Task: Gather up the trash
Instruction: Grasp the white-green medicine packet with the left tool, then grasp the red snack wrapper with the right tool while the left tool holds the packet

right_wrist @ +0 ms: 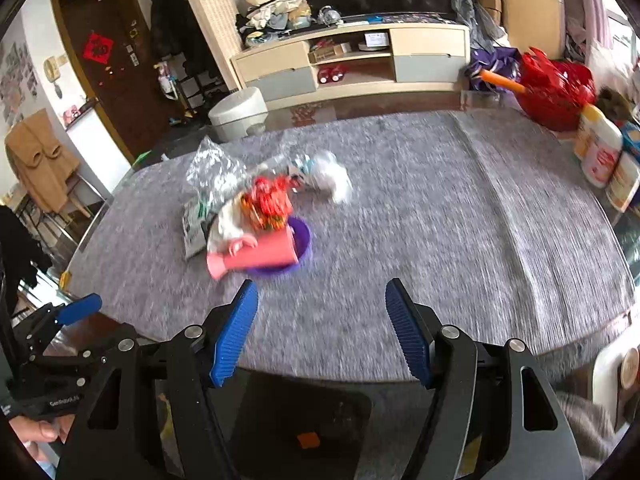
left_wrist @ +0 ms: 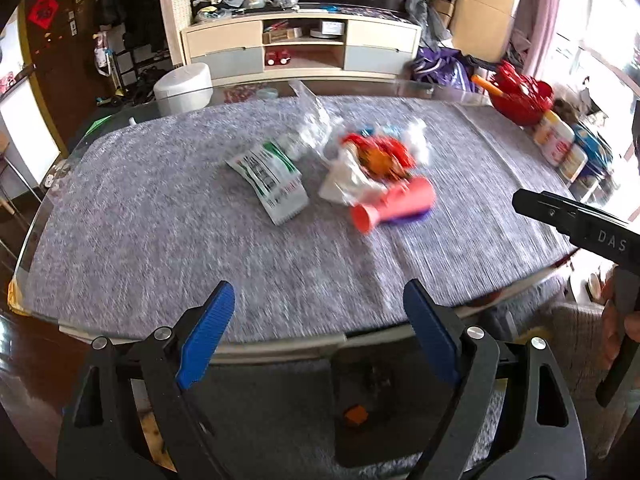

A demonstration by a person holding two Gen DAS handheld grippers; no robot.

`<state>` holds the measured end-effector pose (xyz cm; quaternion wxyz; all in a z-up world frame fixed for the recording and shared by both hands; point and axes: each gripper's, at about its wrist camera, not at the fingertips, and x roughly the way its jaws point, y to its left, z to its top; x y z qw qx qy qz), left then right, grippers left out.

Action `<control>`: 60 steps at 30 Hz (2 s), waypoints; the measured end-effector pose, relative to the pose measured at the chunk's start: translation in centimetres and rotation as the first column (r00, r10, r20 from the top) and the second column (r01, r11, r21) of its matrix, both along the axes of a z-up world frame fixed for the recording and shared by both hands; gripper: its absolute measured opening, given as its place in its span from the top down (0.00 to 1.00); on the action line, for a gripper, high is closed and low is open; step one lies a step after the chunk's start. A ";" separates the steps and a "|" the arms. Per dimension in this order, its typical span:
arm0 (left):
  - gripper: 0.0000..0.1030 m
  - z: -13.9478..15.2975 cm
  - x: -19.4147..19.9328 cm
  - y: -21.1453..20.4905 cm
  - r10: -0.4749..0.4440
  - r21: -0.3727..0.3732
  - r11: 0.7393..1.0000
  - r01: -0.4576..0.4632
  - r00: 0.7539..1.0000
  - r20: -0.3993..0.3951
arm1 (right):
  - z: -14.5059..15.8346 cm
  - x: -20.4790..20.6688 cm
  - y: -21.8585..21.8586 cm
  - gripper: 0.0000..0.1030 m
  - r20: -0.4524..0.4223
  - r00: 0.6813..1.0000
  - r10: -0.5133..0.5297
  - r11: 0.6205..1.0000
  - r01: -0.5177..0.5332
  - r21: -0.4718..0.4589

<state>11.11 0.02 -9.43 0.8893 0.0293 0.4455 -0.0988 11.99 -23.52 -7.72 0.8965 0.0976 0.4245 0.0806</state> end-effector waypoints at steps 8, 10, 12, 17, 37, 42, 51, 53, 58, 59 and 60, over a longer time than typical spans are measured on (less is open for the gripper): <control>0.21 -1.0 5.7 1.8 0.039 0.001 0.999 -0.039 0.999 -0.026 | -1.2 6.0 2.2 0.35 -0.019 0.999 0.044 0.999 -0.043 0.020; 0.21 -1.3 6.9 2.4 0.053 -0.004 0.999 -0.053 0.998 -0.036 | -1.6 7.2 2.8 0.35 -0.025 0.998 0.053 0.998 -0.053 0.020; 0.21 -1.8 8.3 2.9 0.070 -0.009 0.998 -0.070 0.997 -0.046 | -1.9 8.0 2.9 0.35 -0.030 0.998 0.058 0.998 -0.057 0.023; 0.21 -3.0 11.1 3.2 0.096 -0.023 0.995 -0.097 0.993 -0.066 | -3.2 10.0 3.8 0.38 -0.049 0.996 0.080 0.996 -0.078 0.044; 0.37 -7.3 16.7 2.3 0.103 -0.031 0.994 -0.108 0.986 -0.134 | -4.9 12.4 5.6 0.68 -0.063 0.982 0.177 0.980 -0.171 0.102; 0.58 -7.2 16.5 2.7 0.119 -0.007 0.993 -0.120 0.986 -0.121 | -5.0 12.3 5.4 0.73 -0.056 0.983 0.177 0.980 -0.171 0.099; 0.76 -5.9 14.7 3.5 0.141 0.014 0.990 -0.141 0.985 -0.095 | -2.3 10.9 4.1 0.75 0.015 0.988 0.155 0.986 -0.155 0.068; 0.76 -5.2 14.3 3.7 0.145 0.018 0.989 -0.144 0.986 -0.080 | -1.5 10.5 4.0 0.75 0.032 0.989 0.146 0.987 -0.148 0.067; 0.77 -2.7 12.4 4.4 0.154 0.014 0.988 -0.153 0.988 -0.035 | 0.8 9.2 3.2 0.75 0.075 0.990 0.119 0.990 -0.124 0.066; 0.77 -2.2 12.0 4.5 0.153 0.012 0.988 -0.153 0.988 -0.027 | 1.2 8.9 3.1 0.75 0.083 0.990 0.117 0.990 -0.122 0.064; 0.77 -1.6 11.5 4.6 0.152 0.010 0.988 -0.152 0.988 -0.017 | 1.6 8.7 3.0 0.75 0.090 0.989 0.114 0.991 -0.120 0.062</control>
